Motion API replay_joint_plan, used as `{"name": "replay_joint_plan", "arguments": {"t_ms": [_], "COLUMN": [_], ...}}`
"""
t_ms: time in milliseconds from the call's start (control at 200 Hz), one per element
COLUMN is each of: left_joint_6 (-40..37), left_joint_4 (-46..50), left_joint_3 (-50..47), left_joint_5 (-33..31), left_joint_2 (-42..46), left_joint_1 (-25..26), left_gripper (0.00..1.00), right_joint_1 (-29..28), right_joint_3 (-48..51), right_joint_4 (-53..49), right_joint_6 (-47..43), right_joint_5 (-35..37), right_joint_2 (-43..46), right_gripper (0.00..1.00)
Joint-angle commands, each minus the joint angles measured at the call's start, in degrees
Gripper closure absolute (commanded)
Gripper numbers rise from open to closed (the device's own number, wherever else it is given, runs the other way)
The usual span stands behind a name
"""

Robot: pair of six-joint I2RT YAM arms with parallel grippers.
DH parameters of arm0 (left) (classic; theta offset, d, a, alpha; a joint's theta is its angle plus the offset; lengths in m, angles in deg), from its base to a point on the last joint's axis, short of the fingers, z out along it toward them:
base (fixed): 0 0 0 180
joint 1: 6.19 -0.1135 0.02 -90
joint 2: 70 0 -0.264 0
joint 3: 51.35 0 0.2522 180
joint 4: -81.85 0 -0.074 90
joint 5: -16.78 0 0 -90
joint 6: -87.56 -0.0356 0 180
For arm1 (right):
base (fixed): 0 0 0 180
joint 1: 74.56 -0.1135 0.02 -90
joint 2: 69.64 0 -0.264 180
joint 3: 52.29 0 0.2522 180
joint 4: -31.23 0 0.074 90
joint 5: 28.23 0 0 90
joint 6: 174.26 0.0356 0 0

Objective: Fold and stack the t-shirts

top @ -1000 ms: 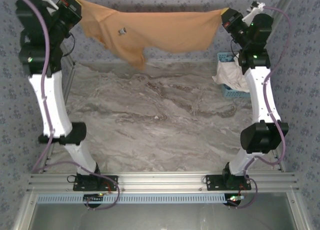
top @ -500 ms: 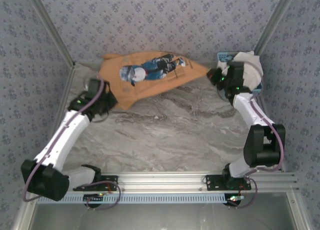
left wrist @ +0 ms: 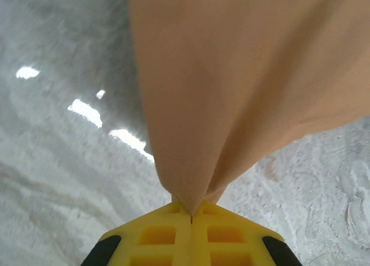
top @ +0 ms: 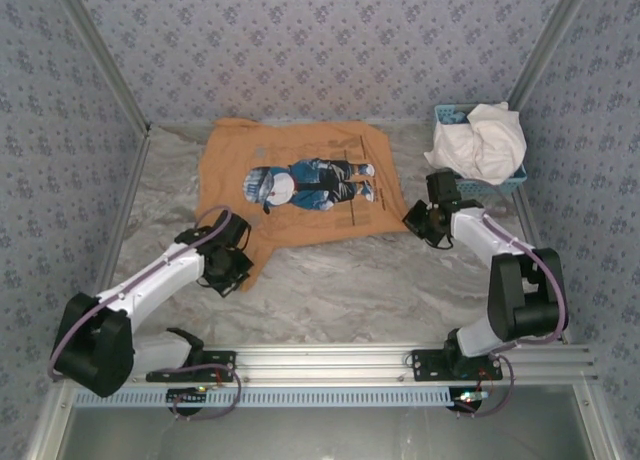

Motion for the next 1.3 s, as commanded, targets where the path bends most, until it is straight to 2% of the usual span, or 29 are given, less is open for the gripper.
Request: {"name": "replay_joint_plan", "arguments": {"t_ms": [0,125,260,460,505,580,635,675,734,809,864,904,944,1024,1099,1139,1294], "left_joint_6": [9.3,14.6,16.6,12.5,10.8,8.3,6.6,5.3,3.1,-0.1,-2.7,-3.9,-5.1,-7.4,-8.8,-9.3,-10.8], "left_joint_4": [7.6,10.9,11.7,3.9,4.0,6.6,8.8,10.6,11.7,10.4,7.3,5.0,1.1,-4.9,-10.5,-11.3,-10.0], "left_joint_3": [-2.5,-5.0,-7.3,-7.8,-6.0,-1.7,2.1,5.6,10.5,15.4,17.7,19.4,20.8,25.5,30.6,34.1,46.2], "left_joint_5": [-1.0,0.5,2.3,4.6,3.9,1.4,-1.3,-3.4,-5.4,-4.8,-3.0,-2.3,-0.6,2.0,5.6,6.3,7.4], "left_joint_2": [5.2,9.3,11.6,9.7,9.4,9.9,10.3,10.3,9.3,5.9,2.3,-0.8,-4.3,-13.1,-23.0,-28.1,-44.3], "left_joint_1": [0.4,1.0,1.5,1.8,1.9,2.1,2.0,2.0,1.2,-1.3,-4.3,-6.5,-8.9,-13.0,-16.0,-17.0,-19.6], "left_gripper": [1.00,1.00,1.00,1.00,0.87,0.58,0.49,0.46,0.46,0.48,0.53,0.60,0.67,0.73,0.76,0.77,0.79], "right_joint_1": [-1.4,-2.3,-3.0,-2.8,-2.5,-2.4,-2.5,-2.6,-3.1,-3.8,-4.3,-4.5,-4.6,-4.9,-4.8,-4.8,-3.6], "right_joint_3": [2.0,5.3,10.3,15.4,15.0,13.9,12.9,12.1,10.5,8.8,8.1,7.7,6.9,5.3,2.6,1.3,-3.7], "right_joint_4": [-9.2,-14.2,-16.2,-16.4,-17.3,-18.8,-19.8,-20.0,-20.1,-17.4,-13.3,-10.2,-5.4,2.5,5.6,6.3,7.8], "right_joint_6": [-0.8,0.1,1.0,3.2,3.6,3.8,4.6,5.7,6.6,5.3,3.8,2.5,1.3,-1.4,-3.9,-4.6,-5.3], "right_joint_5": [5.9,7.7,7.9,4.9,5.5,7.9,10.7,12.3,14.2,14.9,13.8,12.1,10.0,5.4,1.8,0.0,0.3], "right_joint_2": [4.4,9.2,13.8,14.3,14.5,16.5,18.8,20.8,23.1,24.0,22.9,21.8,19.7,14.5,9.1,6.2,-3.9], "right_gripper": [1.00,1.00,1.00,1.00,0.95,0.74,0.63,0.59,0.57,0.57,0.60,0.62,0.64,0.67,0.68,0.68,0.68]}}
